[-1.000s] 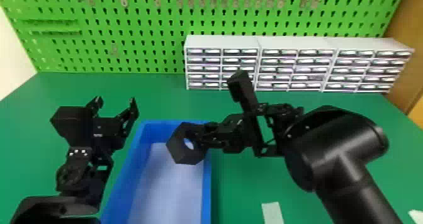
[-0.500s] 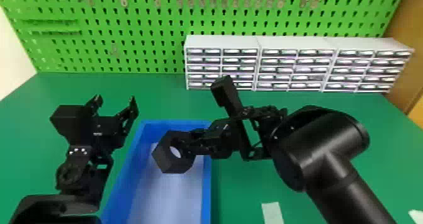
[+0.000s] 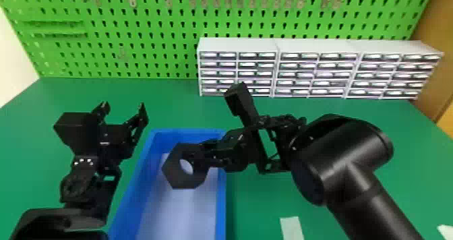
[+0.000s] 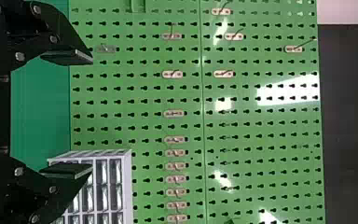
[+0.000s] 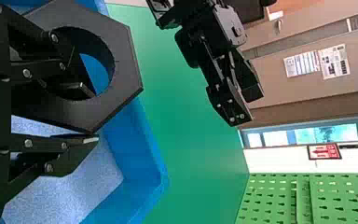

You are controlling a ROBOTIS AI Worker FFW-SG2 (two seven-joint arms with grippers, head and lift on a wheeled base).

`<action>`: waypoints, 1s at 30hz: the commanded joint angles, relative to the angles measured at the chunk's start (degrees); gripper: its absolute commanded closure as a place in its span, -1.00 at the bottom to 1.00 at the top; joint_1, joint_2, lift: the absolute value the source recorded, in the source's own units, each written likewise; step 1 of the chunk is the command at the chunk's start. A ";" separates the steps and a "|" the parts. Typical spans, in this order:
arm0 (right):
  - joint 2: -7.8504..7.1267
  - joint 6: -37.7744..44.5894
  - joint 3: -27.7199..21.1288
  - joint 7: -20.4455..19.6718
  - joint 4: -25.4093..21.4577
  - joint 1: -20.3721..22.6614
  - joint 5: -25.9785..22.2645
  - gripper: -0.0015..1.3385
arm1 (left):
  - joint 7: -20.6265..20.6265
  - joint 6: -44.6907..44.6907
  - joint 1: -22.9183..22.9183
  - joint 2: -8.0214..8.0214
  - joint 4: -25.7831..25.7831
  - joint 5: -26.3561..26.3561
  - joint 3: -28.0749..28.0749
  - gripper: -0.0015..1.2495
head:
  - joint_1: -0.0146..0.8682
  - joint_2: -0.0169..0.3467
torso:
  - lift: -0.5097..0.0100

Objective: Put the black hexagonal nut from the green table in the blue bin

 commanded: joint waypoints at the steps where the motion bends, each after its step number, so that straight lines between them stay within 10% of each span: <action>1: 0.08 0.43 -0.05 0.01 0.32 -0.07 -0.52 -0.25 | 0.00 0.00 0.06 0.00 0.01 0.00 0.08 -0.30 | 0.52 -0.59 | 0.59; 9: 0.08 0.69 -0.31 0.01 0.32 0.02 -0.78 -0.80 | 0.00 0.00 0.06 0.00 0.01 0.00 0.08 -0.30 | 0.52 -0.59 | 0.59; 30: 0.17 0.52 -2.60 0.01 0.32 0.72 -0.26 -0.83 | 0.00 0.00 0.15 0.00 0.01 0.00 -0.09 -0.30 | 0.52 -0.59 | 0.59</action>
